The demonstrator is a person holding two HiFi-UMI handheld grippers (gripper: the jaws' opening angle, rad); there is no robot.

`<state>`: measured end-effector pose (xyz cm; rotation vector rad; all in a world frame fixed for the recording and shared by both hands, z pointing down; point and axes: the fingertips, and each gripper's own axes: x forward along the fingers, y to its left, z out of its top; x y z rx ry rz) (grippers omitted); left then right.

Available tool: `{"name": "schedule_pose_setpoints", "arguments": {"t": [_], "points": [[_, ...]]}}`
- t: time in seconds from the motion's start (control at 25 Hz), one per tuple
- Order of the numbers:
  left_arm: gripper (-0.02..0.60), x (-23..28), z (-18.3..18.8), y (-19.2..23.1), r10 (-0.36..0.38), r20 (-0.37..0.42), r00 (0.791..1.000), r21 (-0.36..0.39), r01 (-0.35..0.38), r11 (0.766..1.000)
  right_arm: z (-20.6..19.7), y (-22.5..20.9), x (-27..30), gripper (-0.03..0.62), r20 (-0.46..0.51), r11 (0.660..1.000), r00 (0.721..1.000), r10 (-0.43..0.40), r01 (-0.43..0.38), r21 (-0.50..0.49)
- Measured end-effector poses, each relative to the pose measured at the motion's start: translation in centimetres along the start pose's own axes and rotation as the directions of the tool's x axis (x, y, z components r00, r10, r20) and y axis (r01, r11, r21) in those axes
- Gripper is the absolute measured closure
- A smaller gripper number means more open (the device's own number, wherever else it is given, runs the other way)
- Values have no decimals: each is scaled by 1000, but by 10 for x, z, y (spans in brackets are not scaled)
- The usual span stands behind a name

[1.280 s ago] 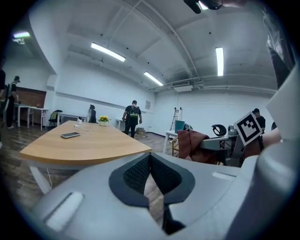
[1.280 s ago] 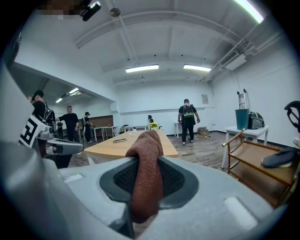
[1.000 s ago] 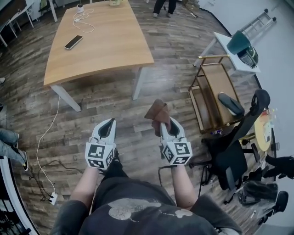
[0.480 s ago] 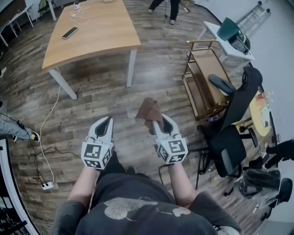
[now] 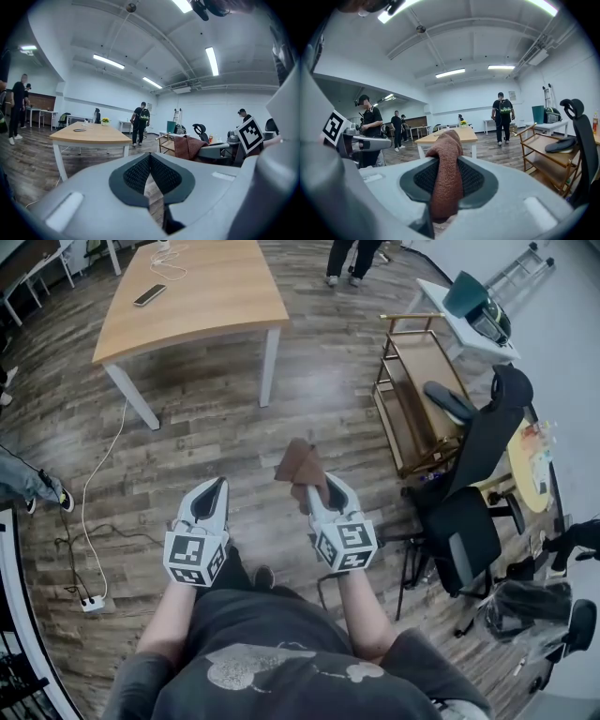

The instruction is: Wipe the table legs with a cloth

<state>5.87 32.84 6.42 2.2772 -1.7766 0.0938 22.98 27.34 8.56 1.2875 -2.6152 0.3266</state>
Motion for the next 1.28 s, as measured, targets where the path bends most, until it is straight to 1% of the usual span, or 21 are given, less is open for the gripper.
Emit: {"name": "schedule_pose_setpoints", "arguments": {"t": [0.12,0.2,0.48,0.72,1.08,1.28], "points": [[563,-4,2,-2,-8,2,1000,8,8,1000,0,3,1,513,-2,1000,1000,0,0,-2],[563,-4,0,2,-7,-8,1000,-3,7,1000,0,5,3,514,-3,1000,1000,-5,5,6],[563,-5,-1,17,18,-12,1000,-15,-18,1000,4,13,10,514,0,1000,1000,3,-3,-14],[563,-6,1,12,12,-2,1000,-8,-12,1000,-4,11,10,515,-24,1000,1000,4,-4,-18],[563,-18,1,22,37,-7,999,-12,-37,999,-8,17,12,516,-50,999,998,26,-28,-38],[563,-20,3,26,35,-7,999,-5,-36,999,-9,23,17,516,-71,998,997,37,-41,-54]]}}
